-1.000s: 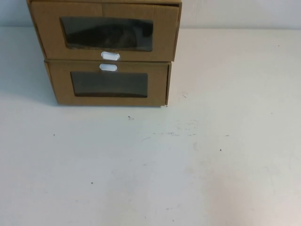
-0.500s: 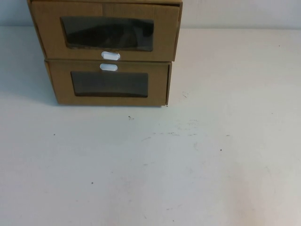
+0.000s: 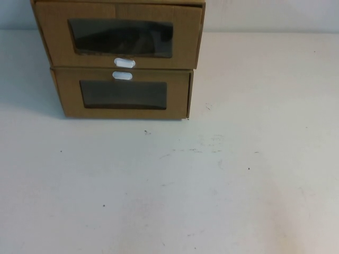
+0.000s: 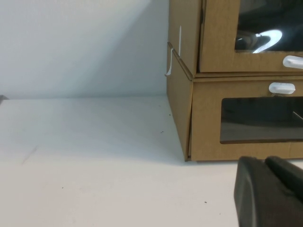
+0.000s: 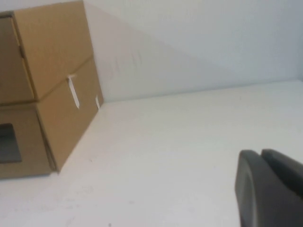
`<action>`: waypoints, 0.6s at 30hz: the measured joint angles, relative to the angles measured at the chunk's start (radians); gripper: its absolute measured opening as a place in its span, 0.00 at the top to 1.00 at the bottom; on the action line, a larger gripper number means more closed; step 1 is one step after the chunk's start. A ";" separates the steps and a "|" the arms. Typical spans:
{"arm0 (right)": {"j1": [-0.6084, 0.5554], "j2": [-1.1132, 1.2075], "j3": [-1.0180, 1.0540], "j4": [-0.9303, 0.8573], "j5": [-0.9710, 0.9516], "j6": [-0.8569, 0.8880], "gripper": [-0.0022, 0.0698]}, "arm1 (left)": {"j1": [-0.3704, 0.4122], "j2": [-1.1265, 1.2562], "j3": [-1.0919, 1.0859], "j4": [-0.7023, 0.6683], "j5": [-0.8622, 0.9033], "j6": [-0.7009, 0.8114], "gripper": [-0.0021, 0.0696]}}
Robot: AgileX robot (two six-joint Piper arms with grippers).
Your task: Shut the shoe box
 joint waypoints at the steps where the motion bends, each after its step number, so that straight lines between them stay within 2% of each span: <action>1: 0.000 0.000 -0.005 0.148 0.035 -0.146 0.99 | 0.000 0.000 0.000 0.000 0.000 0.000 0.97; 4: 0.000 0.000 -0.007 0.572 0.176 -0.580 0.99 | 0.000 0.000 0.000 0.000 0.000 0.000 0.97; 7: 0.000 -0.002 -0.007 0.741 0.276 -0.760 0.99 | 0.000 0.000 0.000 0.000 0.000 0.000 0.97; 10: 0.000 -0.002 -0.001 0.782 0.268 -0.816 0.99 | 0.000 0.000 0.000 0.000 0.000 0.000 0.97; 14: 0.000 -0.002 0.031 0.781 0.179 -0.831 0.99 | 0.000 0.000 0.000 0.000 0.000 0.000 0.97; 18: 0.000 -0.002 0.032 0.775 0.175 -0.835 0.99 | 0.000 0.000 0.000 0.000 0.000 0.000 0.97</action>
